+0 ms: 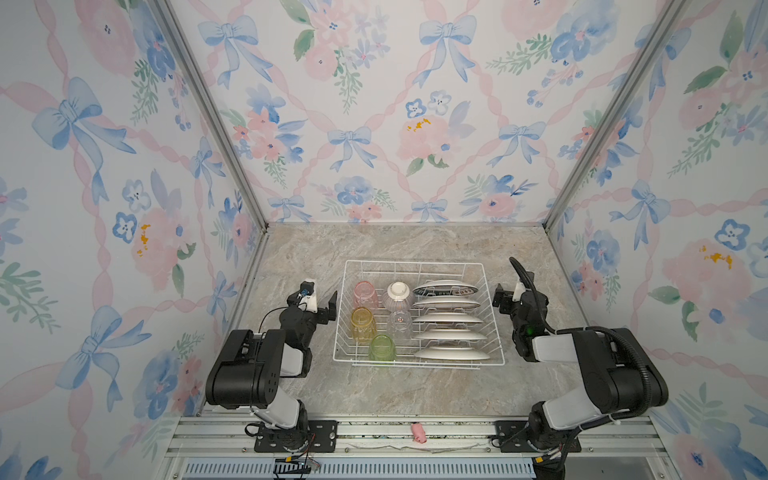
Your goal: Unload the mixed dishes from the dish rack
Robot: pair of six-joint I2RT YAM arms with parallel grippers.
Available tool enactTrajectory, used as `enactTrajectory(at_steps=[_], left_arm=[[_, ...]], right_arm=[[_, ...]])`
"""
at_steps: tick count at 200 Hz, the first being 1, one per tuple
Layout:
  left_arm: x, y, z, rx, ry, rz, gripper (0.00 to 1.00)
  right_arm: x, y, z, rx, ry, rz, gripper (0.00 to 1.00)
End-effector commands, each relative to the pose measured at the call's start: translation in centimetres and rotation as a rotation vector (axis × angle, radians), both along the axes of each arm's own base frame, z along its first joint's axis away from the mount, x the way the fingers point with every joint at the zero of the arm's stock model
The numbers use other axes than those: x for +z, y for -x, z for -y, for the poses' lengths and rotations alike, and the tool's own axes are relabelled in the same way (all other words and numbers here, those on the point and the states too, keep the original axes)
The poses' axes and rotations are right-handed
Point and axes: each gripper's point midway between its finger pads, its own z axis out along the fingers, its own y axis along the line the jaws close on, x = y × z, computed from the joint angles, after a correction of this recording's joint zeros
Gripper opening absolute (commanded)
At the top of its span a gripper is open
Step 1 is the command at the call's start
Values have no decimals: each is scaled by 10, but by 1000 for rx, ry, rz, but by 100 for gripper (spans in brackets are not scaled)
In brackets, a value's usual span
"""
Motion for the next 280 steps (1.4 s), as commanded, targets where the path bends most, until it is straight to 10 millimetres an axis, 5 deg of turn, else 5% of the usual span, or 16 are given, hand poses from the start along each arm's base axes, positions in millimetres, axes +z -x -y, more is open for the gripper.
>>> enactTrajectory(at_steps=[1,280], left_arm=[[1,-1,3,-14,-3,8,98],[1,-3,0,-29,27,2,98]], right_arm=[[1,-2,1,-6,3,5,97],[1,-2,1,-6,4,5,97]])
